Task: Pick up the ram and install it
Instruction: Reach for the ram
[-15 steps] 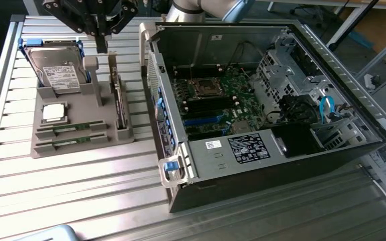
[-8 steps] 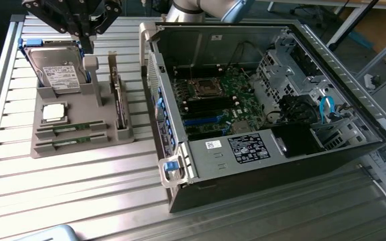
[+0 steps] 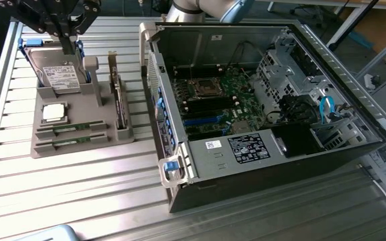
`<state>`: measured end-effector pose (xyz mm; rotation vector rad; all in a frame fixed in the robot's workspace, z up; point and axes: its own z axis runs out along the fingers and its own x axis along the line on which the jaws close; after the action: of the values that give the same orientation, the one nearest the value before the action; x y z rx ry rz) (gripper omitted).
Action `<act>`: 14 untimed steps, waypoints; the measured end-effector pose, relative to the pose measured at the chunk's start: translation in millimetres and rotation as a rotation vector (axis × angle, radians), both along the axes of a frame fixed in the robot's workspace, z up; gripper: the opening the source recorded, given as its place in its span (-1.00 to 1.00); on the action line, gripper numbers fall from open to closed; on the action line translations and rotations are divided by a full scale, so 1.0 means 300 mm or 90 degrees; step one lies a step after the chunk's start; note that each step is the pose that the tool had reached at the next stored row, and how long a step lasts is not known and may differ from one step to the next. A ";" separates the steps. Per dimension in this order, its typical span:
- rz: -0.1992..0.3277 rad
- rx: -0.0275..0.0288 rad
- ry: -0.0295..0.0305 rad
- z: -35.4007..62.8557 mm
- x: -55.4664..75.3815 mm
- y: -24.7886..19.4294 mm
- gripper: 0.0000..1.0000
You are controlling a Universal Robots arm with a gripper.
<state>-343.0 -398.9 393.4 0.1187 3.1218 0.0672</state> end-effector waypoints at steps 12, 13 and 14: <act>0.000 0.0000 0.0012 0.000 -0.049 0.000 -0.79; 0.000 0.0000 0.0012 0.000 -0.049 0.000 -0.79; 0.000 0.0000 0.0012 0.000 -0.049 0.000 -0.79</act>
<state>-357.7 -398.9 393.3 0.1188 3.1238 0.0672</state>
